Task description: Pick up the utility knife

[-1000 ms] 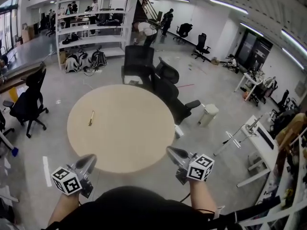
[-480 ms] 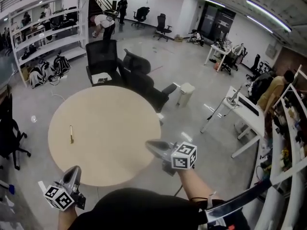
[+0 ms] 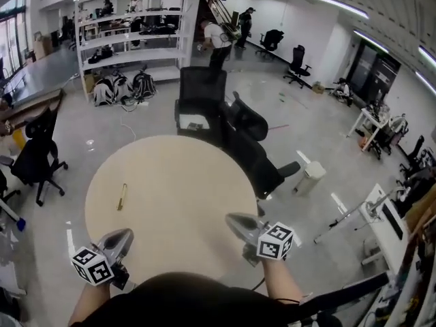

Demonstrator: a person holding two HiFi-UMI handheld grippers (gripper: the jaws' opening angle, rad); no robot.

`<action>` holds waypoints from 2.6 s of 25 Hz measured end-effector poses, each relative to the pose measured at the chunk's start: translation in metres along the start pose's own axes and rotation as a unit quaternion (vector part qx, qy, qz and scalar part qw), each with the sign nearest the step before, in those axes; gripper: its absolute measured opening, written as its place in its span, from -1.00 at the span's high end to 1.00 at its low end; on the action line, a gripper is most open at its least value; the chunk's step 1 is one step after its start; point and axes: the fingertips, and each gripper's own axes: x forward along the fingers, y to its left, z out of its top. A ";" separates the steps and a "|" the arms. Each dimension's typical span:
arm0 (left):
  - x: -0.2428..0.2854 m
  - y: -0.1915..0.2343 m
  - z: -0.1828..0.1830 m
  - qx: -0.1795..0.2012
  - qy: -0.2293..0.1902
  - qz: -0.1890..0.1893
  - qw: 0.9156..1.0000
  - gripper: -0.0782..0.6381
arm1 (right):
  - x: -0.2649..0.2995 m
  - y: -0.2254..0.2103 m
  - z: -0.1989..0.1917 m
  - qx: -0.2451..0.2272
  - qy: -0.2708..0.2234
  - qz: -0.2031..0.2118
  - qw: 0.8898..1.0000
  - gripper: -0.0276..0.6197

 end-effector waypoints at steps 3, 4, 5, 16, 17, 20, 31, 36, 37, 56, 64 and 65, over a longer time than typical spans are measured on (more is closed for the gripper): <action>0.028 -0.001 0.003 -0.007 -0.004 0.023 1.000 0.80 | 0.012 -0.040 0.016 -0.006 0.001 0.026 1.000 0.87; 0.036 -0.001 0.002 -0.012 -0.004 0.030 0.999 0.80 | 0.017 -0.050 0.019 -0.007 0.003 0.034 0.999 0.87; 0.041 0.000 -0.001 -0.015 -0.002 0.038 0.999 0.80 | 0.023 -0.058 0.020 -0.007 0.007 0.042 0.999 0.87; 0.044 0.101 -0.010 -0.034 0.048 0.072 0.996 0.80 | 0.085 -0.067 0.000 0.013 0.025 0.023 0.999 0.87; 0.048 0.113 -0.007 -0.032 0.053 0.071 0.996 0.80 | 0.088 -0.067 0.000 0.014 0.027 0.016 0.999 0.87; 0.057 0.147 -0.006 -0.032 0.070 0.077 0.994 0.80 | 0.091 -0.070 0.001 0.021 0.033 -0.007 0.999 0.87; 0.111 0.266 -0.036 -0.047 0.143 0.151 0.977 0.77 | 0.120 -0.131 0.005 0.024 0.049 -0.035 0.998 0.87; 0.128 0.302 -0.068 -0.055 0.207 0.195 0.957 0.54 | 0.152 -0.174 -0.007 0.042 0.064 -0.018 0.997 0.87; 0.133 0.313 -0.074 -0.052 0.220 0.204 0.953 0.50 | 0.160 -0.183 -0.009 0.043 0.065 -0.017 0.997 0.87; 0.175 0.466 -0.182 -0.069 0.382 0.315 0.866 0.02 | 0.337 -0.349 -0.071 0.037 0.086 0.062 0.994 0.87; 0.164 0.471 -0.175 -0.040 0.409 0.344 0.844 0.09 | 0.356 -0.362 -0.091 0.057 0.099 0.068 0.991 0.87; 0.165 0.470 -0.174 -0.037 0.407 0.348 0.844 0.09 | 0.355 -0.363 -0.093 0.059 0.100 0.069 0.991 0.87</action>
